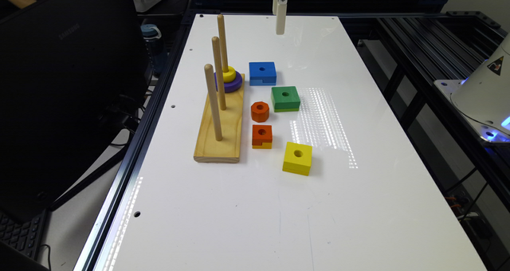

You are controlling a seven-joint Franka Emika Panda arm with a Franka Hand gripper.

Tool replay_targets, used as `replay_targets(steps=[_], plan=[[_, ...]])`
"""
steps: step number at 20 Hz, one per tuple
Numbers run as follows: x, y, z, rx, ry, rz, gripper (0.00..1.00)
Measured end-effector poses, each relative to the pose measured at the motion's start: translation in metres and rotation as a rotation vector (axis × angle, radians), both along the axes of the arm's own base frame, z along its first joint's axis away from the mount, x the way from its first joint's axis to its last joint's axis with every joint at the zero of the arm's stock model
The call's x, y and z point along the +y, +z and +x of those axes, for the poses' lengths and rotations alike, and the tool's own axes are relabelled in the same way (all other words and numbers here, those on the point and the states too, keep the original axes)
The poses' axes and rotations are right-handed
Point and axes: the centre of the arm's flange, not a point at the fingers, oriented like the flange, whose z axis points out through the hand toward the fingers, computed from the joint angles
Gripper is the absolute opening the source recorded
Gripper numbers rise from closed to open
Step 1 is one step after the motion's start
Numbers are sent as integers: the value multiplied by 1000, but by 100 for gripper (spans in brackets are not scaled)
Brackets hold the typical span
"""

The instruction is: Pick up blue block.

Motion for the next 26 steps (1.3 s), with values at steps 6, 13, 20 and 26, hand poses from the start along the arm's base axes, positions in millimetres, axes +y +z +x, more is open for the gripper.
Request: replay_targets(steps=[6,13,20,26], plan=[[-1,-24,4,-1,5,6,100],[-1,-47,6,5,8,15,100],[-2,-52,7,2,9,16,100],[-2,-47,14,-13,11,14,100]])
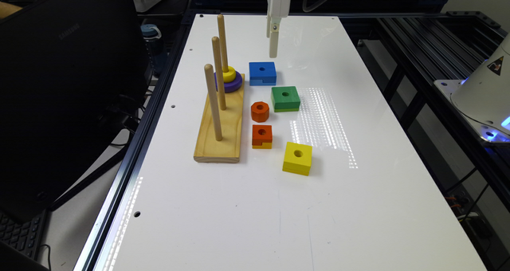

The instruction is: Pick up blue block.

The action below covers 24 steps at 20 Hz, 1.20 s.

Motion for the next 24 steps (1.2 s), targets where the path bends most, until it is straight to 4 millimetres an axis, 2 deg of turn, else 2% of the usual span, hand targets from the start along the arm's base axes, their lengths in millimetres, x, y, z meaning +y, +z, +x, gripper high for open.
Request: replay_targets(steps=[11,17,24], plan=[[0,-4,8,-2,2,4,100],[0,-24,10,4,3,12,100],[-1,-23,12,1,4,11,100]])
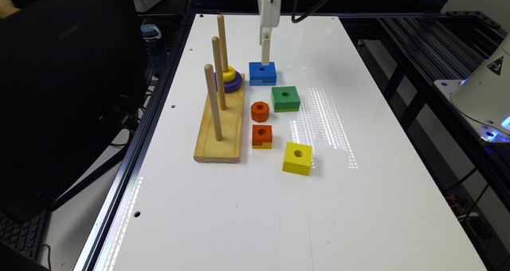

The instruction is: Pick up blue block.

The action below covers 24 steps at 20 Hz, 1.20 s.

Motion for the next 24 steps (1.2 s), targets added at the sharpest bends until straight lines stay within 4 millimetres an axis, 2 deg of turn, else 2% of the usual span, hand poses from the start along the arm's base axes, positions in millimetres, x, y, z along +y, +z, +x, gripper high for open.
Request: replay_targets(steps=[16,22,24], plan=[[0,-7,0,8,1,3,100],[-1,-29,0,9,1,9,100],[-1,-30,0,8,1,9,100]])
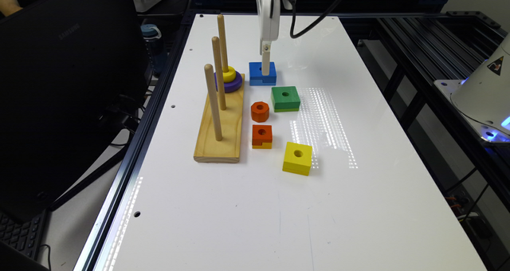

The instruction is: Pick up blue block.

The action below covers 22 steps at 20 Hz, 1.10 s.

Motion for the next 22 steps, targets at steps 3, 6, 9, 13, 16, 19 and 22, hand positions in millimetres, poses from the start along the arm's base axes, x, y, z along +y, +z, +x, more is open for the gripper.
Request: replay_targets(steps=[3,6,9,13,16,19,22], plan=[[0,1,1,-2,0,0,100],[0,1,2,-4,0,-1,100],[0,2,2,-5,0,-1,100],[0,-5,1,0,1,3,100],[0,-19,2,-1,1,7,100],[-1,-19,4,-2,2,6,100],[1,-18,5,-5,2,5,100]])
